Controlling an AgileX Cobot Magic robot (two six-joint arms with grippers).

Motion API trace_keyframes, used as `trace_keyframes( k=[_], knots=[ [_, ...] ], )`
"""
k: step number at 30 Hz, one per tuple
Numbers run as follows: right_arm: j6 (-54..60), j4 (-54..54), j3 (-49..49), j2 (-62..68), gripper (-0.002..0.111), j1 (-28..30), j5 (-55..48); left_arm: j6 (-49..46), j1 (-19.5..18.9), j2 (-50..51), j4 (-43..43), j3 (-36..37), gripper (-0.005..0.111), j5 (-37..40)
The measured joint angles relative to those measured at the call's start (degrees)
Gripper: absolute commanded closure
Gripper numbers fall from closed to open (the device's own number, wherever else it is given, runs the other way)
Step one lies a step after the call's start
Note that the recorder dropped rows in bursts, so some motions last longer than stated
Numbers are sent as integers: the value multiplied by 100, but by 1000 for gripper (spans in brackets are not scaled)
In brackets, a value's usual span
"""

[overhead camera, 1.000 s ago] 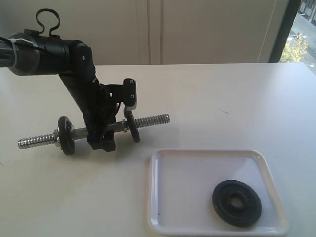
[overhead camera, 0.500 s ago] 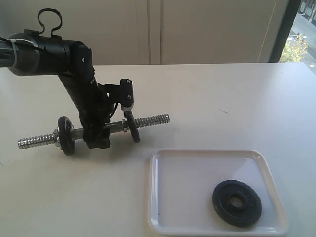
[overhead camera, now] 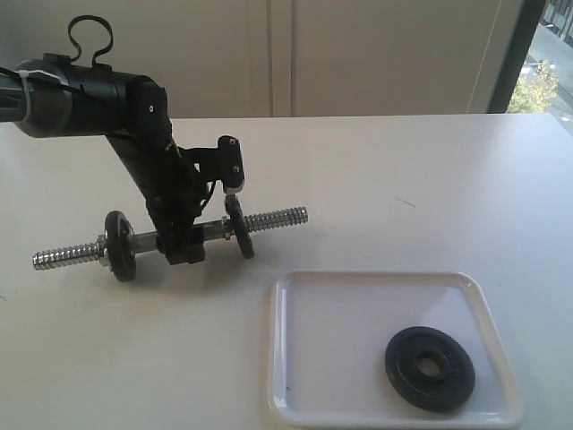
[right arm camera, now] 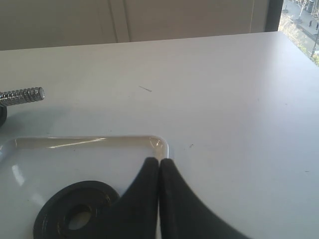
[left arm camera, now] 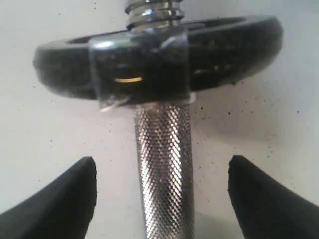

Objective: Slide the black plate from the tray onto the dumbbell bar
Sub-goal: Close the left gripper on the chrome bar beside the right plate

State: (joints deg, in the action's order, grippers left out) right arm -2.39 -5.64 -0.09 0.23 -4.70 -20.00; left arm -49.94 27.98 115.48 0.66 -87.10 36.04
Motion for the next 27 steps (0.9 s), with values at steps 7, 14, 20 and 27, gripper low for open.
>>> trace_keyframes(
  k=[7,14,20,27],
  knots=[
    [0,0,0,0,108,0,0,103,0,0,0,0,32,-91],
    [0,0,0,0,108,0,0,126,0,0,0,0,32,-102],
    [0,0,0,0,108,0,0,126,0,0,0,0,32,-125],
    [0,0,0,0,108,0,0,140,0,194,41,0,32,-159]
  ],
)
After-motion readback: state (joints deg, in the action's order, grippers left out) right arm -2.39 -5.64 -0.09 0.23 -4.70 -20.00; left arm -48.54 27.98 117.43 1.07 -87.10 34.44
